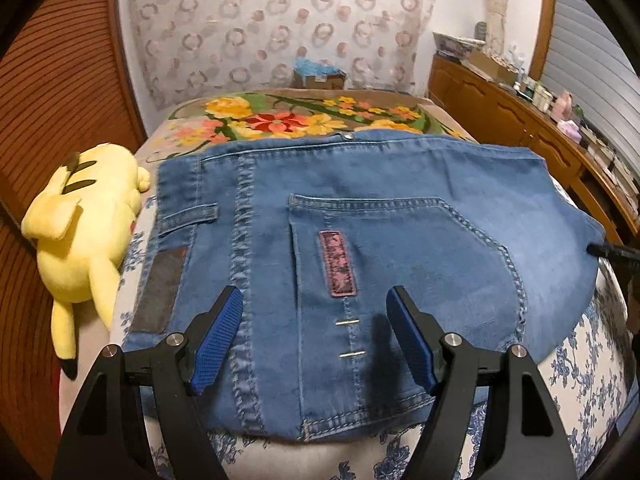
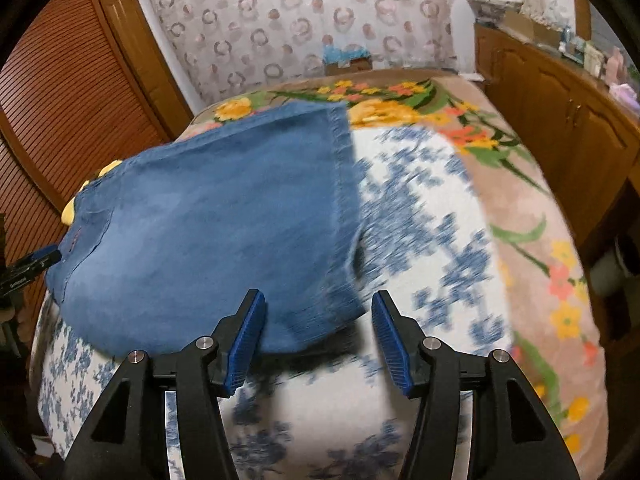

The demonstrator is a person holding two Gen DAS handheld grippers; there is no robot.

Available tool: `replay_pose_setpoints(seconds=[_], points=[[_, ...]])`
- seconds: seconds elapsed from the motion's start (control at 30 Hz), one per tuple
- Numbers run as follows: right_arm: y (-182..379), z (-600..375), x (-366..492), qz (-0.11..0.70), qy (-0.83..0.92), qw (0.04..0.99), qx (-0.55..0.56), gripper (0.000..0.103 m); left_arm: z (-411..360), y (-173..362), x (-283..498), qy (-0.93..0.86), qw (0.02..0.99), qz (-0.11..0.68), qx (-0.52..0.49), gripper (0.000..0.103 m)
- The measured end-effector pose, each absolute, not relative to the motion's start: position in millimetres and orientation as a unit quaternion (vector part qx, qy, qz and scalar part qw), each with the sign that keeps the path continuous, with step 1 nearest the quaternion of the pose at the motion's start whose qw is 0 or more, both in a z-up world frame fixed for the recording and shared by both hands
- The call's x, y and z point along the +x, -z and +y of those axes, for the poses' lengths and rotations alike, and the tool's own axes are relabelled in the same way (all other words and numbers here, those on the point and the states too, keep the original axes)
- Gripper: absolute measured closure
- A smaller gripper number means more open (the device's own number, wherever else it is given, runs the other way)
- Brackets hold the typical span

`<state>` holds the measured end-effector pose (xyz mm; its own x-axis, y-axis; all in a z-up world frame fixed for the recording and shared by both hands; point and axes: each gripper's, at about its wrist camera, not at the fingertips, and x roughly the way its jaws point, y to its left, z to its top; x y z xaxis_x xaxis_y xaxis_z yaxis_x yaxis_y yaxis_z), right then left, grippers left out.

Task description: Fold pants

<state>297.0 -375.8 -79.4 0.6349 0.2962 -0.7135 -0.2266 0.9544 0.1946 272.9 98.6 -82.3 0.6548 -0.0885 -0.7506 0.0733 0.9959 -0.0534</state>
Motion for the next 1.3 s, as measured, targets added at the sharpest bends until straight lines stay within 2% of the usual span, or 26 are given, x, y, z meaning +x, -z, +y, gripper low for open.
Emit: replay_pose_setpoints(seconds=[0.13, 0.37, 0.6, 1.2, 1.27, 1.3], points=[[78.1, -373.3, 298.3, 0.397, -0.139, 0.907, 0.032, 0.046, 107.5, 80.3, 264.8, 0.034, 0.913, 0.405, -0.020, 0.028], [83.6, -371.4, 289.2, 0.390, -0.134, 0.911, 0.014, 0.054, 142.8, 81.5, 246.9, -0.007, 0.915, 0.403, -0.032, 0.028], [89.6, -340.9, 279.1, 0.373, -0.115, 0.919, -0.047, 0.054, 183.1, 90.2, 232.9, -0.057, 0.910, 0.407, -0.047, 0.028], [90.9, -342.3, 276.9, 0.366, -0.120, 0.922, -0.037, 0.054, 197.6, 121.4, 238.1, -0.072, 0.894, 0.432, -0.097, 0.028], [90.7, -342.4, 277.1, 0.367, -0.121, 0.922, -0.036, 0.054, 199.3, 121.6, 238.1, -0.072, 0.890, 0.434, -0.117, 0.032], [90.9, -342.3, 277.3, 0.367, -0.121, 0.922, -0.036, 0.054, 198.5, 120.4, 237.6, -0.068, 0.891, 0.433, -0.123, 0.044]])
